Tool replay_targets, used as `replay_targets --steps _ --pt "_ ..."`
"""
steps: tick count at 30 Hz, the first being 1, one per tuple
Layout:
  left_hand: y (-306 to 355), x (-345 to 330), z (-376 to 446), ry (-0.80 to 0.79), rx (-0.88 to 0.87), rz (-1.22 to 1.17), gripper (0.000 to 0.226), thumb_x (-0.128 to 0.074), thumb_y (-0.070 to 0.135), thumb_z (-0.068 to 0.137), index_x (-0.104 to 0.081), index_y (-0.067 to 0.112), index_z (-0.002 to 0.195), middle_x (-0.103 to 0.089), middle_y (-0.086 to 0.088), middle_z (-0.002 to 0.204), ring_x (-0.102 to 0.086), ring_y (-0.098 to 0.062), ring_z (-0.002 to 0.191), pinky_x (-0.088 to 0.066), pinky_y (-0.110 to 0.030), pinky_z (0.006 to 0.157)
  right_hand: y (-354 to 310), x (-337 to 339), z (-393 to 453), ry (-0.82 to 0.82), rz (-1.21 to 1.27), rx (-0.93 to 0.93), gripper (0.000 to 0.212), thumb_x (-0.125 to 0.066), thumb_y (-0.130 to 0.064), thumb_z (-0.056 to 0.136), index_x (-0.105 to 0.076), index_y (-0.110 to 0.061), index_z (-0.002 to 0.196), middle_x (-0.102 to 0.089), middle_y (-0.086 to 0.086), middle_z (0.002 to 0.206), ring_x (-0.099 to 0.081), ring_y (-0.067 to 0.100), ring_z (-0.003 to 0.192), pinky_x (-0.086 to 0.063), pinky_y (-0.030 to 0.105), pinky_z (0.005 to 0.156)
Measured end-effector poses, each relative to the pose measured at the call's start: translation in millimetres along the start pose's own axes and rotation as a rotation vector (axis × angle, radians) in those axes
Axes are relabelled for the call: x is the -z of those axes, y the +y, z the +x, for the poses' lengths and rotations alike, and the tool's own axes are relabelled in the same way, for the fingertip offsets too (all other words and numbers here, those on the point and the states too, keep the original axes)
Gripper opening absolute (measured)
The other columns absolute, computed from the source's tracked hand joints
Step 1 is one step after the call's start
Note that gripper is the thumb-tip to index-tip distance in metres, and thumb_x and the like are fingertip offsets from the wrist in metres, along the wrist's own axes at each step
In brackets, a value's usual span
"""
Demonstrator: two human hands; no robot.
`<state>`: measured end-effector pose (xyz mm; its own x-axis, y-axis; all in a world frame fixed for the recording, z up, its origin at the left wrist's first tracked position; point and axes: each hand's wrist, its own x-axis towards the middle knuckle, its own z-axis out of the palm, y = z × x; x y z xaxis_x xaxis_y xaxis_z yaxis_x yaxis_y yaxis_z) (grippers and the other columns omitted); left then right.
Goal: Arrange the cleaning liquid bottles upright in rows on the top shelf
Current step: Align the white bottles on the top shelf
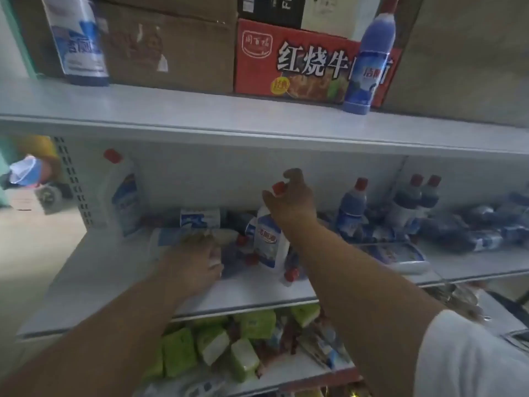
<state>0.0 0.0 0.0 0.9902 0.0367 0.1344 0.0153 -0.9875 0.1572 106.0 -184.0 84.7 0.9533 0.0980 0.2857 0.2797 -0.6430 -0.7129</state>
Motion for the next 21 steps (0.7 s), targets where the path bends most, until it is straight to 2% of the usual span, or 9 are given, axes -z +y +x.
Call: replay_targets --steps 2,6,9,11,15,18,21 --pt "-1 -5 3 -0.002 0.014 0.02 0.051 -0.053 0.054 0.084 -0.057 0.018 0.12 -0.059 -0.004 0.118 -0.057 -0.027 0.108 -0.046 -0.035 0.086 6 -7 2 0.008 -0.004 -0.046 0.026 -0.066 -0.03 0.09 -0.05 -0.018 0.107 -0.056 -0.004 0.092 -0.057 0.02 0.086 -0.039 0.027 0.073" --pt "1 -1 12 -0.04 0.024 0.096 0.047 -0.056 0.048 0.086 -0.054 0.017 0.122 -0.057 -0.004 0.119 -0.057 -0.027 0.11 -0.048 -0.036 0.088 16 -14 5 0.037 -0.071 -0.025 0.01 -0.06 -0.027 0.091 -0.054 -0.019 0.091 -0.044 -0.01 0.071 -0.057 0.021 0.08 -0.031 0.022 0.06" --pt "4 -4 17 -0.057 0.003 0.176 0.046 -0.057 0.046 0.091 -0.052 0.016 0.126 -0.058 -0.005 0.123 -0.057 -0.026 0.11 -0.048 -0.036 0.088 14 -8 3 0.107 -0.006 -0.02 0.011 -0.061 -0.02 0.09 -0.05 -0.017 0.086 -0.049 -0.006 0.072 -0.048 0.019 0.068 -0.031 0.026 0.06" --pt "3 -7 20 -0.077 -0.004 0.179 0.046 -0.055 0.048 0.092 -0.052 0.017 0.125 -0.059 -0.005 0.122 -0.057 -0.026 0.108 -0.047 -0.036 0.088 10 -8 -6 0.112 -0.006 0.014 0.012 -0.062 -0.02 0.089 -0.051 -0.017 0.085 -0.05 -0.005 0.071 -0.045 0.014 0.061 -0.03 0.026 0.054" --pt "-8 -8 29 -0.16 -0.038 0.153 0.058 -0.053 0.059 0.088 -0.052 0.021 0.132 -0.059 -0.004 0.128 -0.056 -0.026 0.115 -0.045 -0.035 0.088 0 -10 -28 0.163 -0.002 0.084 0.015 -0.063 -0.017 0.087 -0.05 -0.017 0.08 -0.053 -0.002 0.071 -0.052 0.021 0.065 -0.031 0.027 0.055" --pt "-20 -5 30 -0.245 -0.114 0.131 0.064 -0.048 0.066 0.076 -0.057 0.019 0.12 -0.062 -0.004 0.117 -0.059 -0.026 0.107 -0.048 -0.033 0.082 -15 -4 -48 0.213 -0.048 0.096 0.016 -0.063 -0.017 0.088 -0.049 -0.015 0.08 -0.054 0.0 0.072 -0.053 0.023 0.067 -0.033 0.028 0.058" --pt "-25 0 29 -0.283 -0.182 0.112 0.055 -0.05 0.061 0.072 -0.053 0.02 0.108 -0.058 -0.003 0.104 -0.06 -0.025 0.098 -0.047 -0.032 0.075 -32 1 -77 0.323 -0.051 0.12 0.016 -0.066 -0.018 0.085 -0.052 -0.014 0.078 -0.056 0.001 0.072 -0.053 0.022 0.068 -0.037 0.03 0.061"
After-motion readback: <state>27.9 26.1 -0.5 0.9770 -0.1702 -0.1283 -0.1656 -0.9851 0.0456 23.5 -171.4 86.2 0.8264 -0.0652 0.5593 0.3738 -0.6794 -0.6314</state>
